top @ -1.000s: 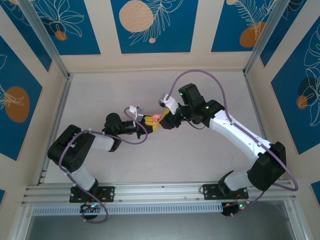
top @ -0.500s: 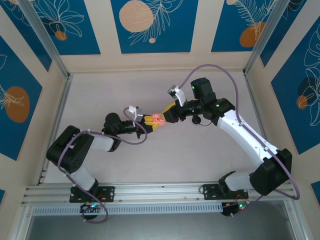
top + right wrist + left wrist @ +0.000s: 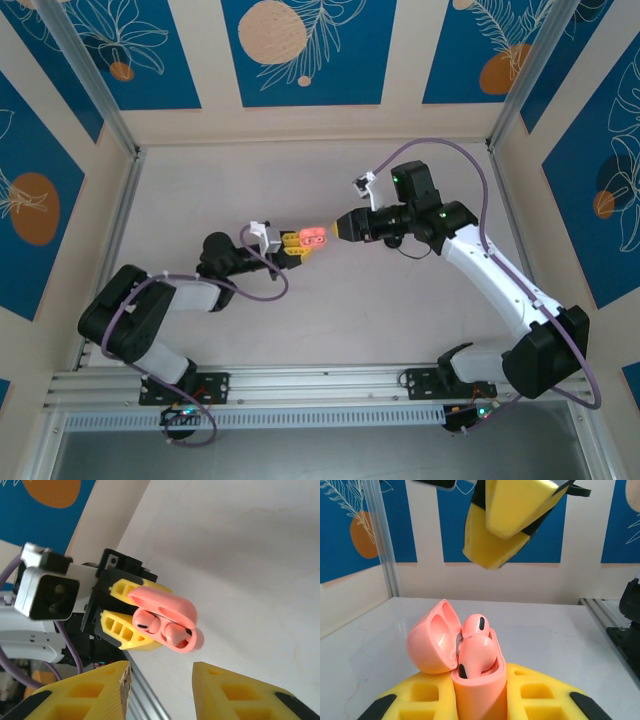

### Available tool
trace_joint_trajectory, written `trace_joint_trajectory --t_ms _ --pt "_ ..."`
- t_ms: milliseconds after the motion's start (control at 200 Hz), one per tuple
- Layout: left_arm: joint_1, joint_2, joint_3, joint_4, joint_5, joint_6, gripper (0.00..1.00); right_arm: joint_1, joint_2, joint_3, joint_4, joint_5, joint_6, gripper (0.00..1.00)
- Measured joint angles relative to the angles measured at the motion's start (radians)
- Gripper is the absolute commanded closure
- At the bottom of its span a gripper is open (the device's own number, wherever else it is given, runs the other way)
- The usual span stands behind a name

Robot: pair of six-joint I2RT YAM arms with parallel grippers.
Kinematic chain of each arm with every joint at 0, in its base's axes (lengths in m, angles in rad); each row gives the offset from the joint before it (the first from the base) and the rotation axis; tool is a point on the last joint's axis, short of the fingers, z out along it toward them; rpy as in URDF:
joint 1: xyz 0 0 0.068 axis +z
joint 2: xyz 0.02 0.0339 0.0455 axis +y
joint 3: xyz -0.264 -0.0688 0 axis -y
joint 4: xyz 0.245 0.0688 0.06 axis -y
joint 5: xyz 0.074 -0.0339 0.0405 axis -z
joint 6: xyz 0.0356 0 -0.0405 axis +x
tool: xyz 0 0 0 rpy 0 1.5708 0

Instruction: Insert the wireless bluetooth earbuds into the charging case

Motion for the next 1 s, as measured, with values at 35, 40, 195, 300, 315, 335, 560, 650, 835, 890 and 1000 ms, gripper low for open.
trace_joint_trajectory --t_ms 35,40,195,300,315,335,560,650,835,890,1000 --pt "-0.003 -0.015 -0.003 -0.016 -0.009 0.024 0.86 0.006 0.0 -0.002 -0.005 0.004 0.026 0.65" --pt "-0.003 -0.018 -0.004 -0.019 -0.01 0.029 0.86 0.007 0.0 -0.002 -0.006 0.005 0.031 0.65" --pt "-0.02 -0.071 -0.01 -0.092 -0.045 0.126 0.86 0.042 0.001 -0.002 -0.028 0.024 0.13 0.69" --pt "-0.027 -0.092 -0.012 -0.139 -0.063 0.176 0.86 0.055 0.006 -0.002 -0.038 0.033 0.187 0.72" --pt "-0.029 -0.095 -0.012 -0.145 -0.067 0.182 0.86 0.056 0.006 -0.002 -0.039 0.034 0.195 0.72" --pt "-0.029 -0.098 -0.013 -0.152 -0.069 0.189 0.86 0.057 0.008 -0.002 -0.04 0.036 0.202 0.73" --pt "-0.034 -0.111 -0.013 -0.2 -0.086 0.23 0.86 0.07 0.051 0.002 -0.055 0.043 0.257 0.75" --pt "-0.036 -0.111 -0.014 -0.211 -0.092 0.236 0.86 0.077 0.073 0.014 -0.057 0.043 0.264 0.74" --pt "-0.036 -0.111 -0.016 -0.22 -0.1 0.246 0.86 0.09 0.094 0.033 -0.053 0.039 0.27 0.73" --pt "-0.036 -0.111 -0.016 -0.22 -0.1 0.246 0.86 0.091 0.094 0.035 -0.052 0.036 0.271 0.73" --pt "-0.036 -0.112 -0.016 -0.22 -0.1 0.246 0.86 0.091 0.1 0.037 -0.052 0.029 0.271 0.72"
